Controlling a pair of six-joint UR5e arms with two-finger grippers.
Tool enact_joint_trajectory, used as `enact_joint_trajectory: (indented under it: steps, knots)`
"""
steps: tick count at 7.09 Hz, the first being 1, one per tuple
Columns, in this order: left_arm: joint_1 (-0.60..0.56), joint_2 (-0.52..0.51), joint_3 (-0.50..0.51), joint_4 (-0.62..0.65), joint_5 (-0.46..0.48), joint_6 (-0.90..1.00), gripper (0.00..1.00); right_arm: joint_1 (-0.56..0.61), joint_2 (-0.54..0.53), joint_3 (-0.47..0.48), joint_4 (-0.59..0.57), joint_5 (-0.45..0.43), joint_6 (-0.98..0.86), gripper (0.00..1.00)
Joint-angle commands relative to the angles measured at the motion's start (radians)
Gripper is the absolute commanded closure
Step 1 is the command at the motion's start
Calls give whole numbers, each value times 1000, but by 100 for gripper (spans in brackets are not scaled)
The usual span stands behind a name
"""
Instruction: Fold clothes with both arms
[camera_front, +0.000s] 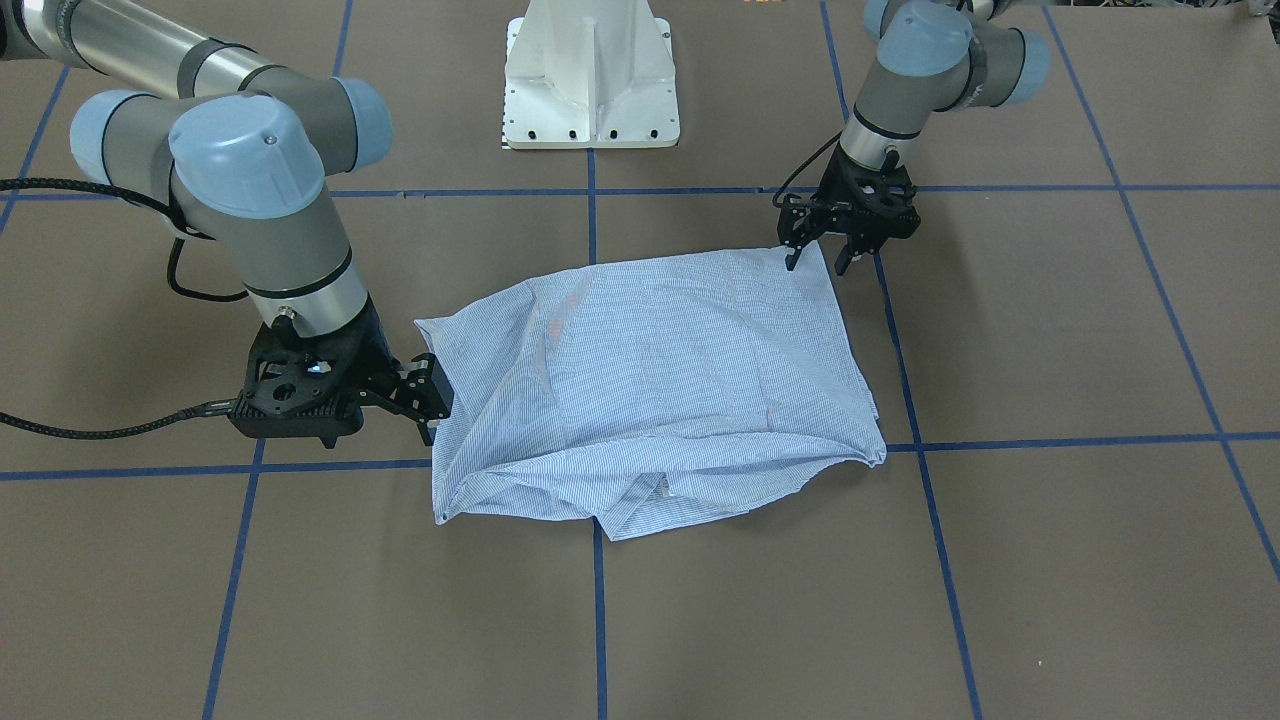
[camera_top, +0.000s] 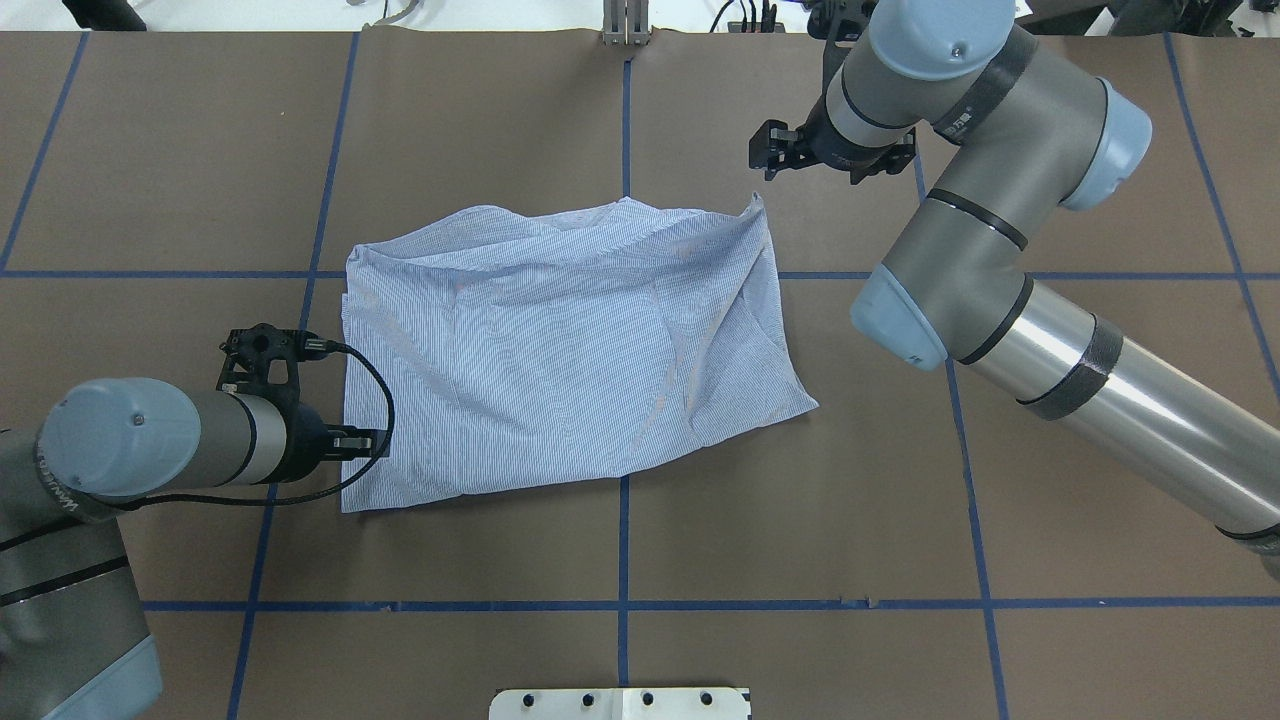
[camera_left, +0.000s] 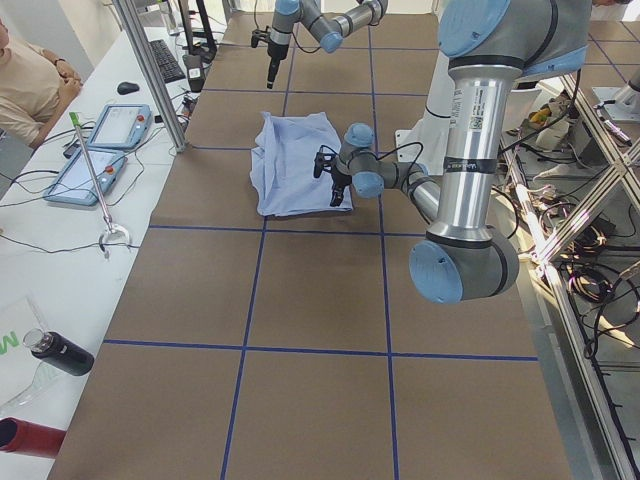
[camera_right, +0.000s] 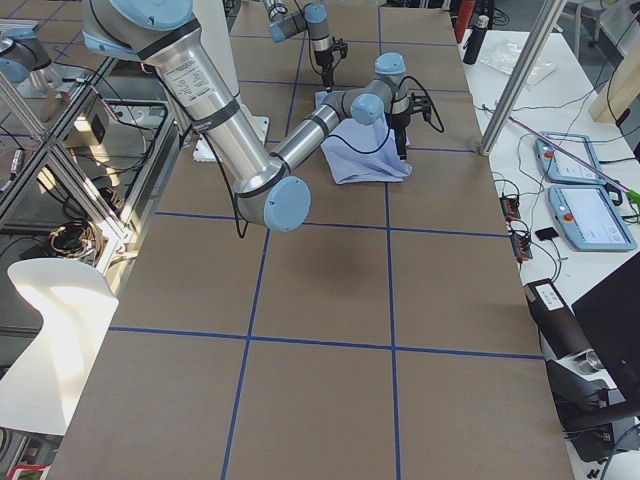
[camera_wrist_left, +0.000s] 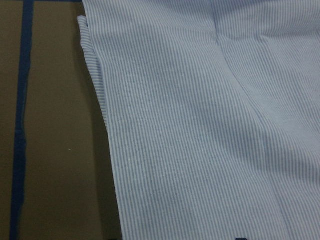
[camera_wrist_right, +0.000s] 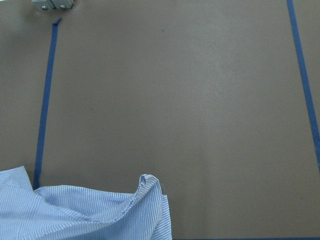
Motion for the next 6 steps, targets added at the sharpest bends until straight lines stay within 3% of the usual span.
enact_joint_trajectory:
  steps: [1, 6]
  knots:
    - [7, 4, 7, 1, 1, -1, 42, -2, -10, -1, 29, -1, 7, 0]
    - [62, 4, 11, 1, 1, -3, 42, -8, -18, 0, 30, -25, 11, 0]
